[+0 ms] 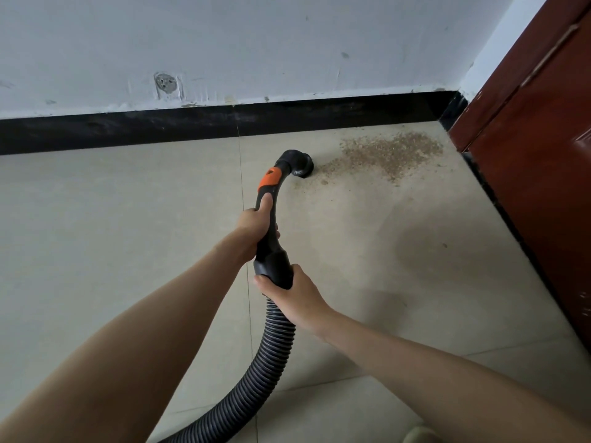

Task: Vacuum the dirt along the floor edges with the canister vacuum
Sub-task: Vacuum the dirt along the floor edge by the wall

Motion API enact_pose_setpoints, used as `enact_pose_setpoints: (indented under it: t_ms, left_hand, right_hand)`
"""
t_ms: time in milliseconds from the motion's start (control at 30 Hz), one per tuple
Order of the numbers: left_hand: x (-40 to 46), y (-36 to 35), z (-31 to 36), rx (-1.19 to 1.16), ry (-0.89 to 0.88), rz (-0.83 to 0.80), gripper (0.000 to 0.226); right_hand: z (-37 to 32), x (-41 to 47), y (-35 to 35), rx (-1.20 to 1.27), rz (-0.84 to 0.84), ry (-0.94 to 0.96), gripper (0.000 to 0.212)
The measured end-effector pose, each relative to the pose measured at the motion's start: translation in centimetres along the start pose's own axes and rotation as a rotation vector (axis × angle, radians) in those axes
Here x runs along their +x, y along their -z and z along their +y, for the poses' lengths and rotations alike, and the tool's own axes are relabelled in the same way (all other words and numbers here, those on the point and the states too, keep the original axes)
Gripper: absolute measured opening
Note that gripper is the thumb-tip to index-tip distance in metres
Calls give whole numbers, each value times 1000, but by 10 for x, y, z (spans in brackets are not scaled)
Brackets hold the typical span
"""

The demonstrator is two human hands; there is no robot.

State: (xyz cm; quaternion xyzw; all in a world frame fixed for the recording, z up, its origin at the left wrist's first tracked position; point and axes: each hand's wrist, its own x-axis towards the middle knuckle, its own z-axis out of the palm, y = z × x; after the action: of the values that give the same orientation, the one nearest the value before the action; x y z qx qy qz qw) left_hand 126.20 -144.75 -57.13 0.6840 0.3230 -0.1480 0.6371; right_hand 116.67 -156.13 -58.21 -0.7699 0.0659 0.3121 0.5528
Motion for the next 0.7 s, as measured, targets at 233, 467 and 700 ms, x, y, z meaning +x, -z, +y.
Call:
enact_pose_setpoints:
  t_ms: [233,467,700]
  left_hand:
    - [8,-30,10,48,-34,-58,46]
    - [22,-56,30,143,-104,-46,43]
    - [33,-50,33,164,-113,-53,47]
  right_hand:
    - [8,11,17,45,74,-6,42]
    - [9,33,33,170,101,12,34]
    - [4,44,28,173,108,14,40]
